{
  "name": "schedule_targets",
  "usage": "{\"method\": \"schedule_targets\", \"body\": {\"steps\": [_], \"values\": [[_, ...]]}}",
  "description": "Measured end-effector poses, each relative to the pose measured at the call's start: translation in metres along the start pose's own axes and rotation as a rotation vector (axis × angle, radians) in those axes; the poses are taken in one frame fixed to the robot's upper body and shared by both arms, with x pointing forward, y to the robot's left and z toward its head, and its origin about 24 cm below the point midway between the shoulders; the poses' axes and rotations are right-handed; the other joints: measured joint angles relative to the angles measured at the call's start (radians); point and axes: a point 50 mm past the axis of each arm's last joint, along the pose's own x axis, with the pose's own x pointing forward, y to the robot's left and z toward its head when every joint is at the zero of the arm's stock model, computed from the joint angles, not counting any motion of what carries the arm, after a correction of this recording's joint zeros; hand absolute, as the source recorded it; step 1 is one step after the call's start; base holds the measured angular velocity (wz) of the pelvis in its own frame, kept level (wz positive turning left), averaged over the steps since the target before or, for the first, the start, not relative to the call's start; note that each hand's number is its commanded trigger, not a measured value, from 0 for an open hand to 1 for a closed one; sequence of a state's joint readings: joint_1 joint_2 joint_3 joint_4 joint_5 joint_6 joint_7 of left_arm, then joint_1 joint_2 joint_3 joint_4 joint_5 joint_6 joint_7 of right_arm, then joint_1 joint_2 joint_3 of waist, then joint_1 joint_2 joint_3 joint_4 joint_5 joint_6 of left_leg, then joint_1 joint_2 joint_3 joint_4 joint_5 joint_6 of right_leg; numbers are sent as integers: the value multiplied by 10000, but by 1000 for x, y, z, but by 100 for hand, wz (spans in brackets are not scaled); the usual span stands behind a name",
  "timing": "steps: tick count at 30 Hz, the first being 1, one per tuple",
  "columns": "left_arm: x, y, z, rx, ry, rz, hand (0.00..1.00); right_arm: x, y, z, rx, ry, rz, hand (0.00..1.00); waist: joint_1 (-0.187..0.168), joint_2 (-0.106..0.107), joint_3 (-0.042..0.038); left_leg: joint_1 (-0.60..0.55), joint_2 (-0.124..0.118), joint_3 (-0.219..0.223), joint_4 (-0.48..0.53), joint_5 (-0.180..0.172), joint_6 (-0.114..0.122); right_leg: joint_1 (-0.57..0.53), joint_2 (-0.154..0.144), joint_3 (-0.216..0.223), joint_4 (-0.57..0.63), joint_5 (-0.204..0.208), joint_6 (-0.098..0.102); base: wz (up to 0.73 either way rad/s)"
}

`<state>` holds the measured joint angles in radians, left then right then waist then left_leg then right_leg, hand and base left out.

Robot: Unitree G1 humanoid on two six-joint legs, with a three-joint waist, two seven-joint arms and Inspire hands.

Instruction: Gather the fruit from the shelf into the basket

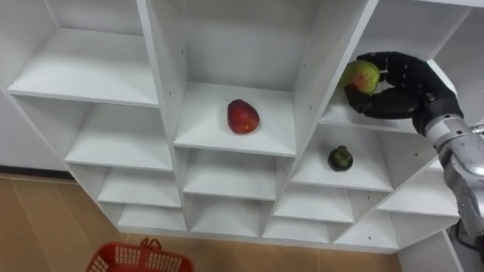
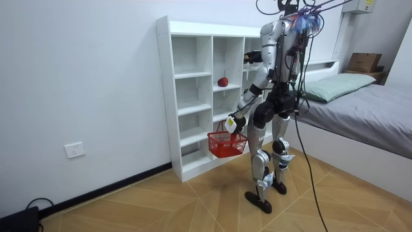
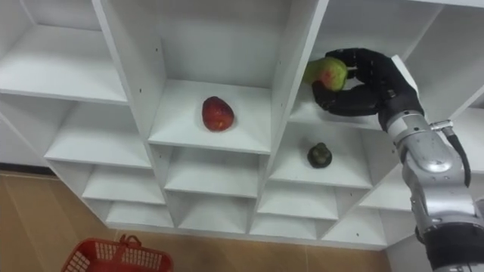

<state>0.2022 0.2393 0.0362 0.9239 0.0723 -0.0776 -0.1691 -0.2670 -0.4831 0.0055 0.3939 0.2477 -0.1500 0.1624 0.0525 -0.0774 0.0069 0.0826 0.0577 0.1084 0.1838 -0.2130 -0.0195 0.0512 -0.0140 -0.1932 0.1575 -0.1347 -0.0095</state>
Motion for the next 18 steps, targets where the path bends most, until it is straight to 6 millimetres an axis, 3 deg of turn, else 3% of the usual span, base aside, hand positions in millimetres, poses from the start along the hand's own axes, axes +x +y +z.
{"method": "schedule_targets", "body": {"steps": [10,13,18], "values": [[4,0,11,76,-331,246,100,-32,12,-4,-102,-196,204,100,-408,45,-70,-133,6,209,20,-1,3,-214,-12,230,130,-3,2,-4],[7,2,22,132,-626,305,100,-42,17,-9,-442,-11,362,100,-521,-11,-121,-349,18,288,92,0,4,-438,-13,282,181,13,0,-3],[10,3,40,163,-1257,318,100,-59,22,-22,-349,458,386,100,-593,-158,-115,-341,31,392,139,-1,4,-554,-4,413,259,15,-4,-7]]}}
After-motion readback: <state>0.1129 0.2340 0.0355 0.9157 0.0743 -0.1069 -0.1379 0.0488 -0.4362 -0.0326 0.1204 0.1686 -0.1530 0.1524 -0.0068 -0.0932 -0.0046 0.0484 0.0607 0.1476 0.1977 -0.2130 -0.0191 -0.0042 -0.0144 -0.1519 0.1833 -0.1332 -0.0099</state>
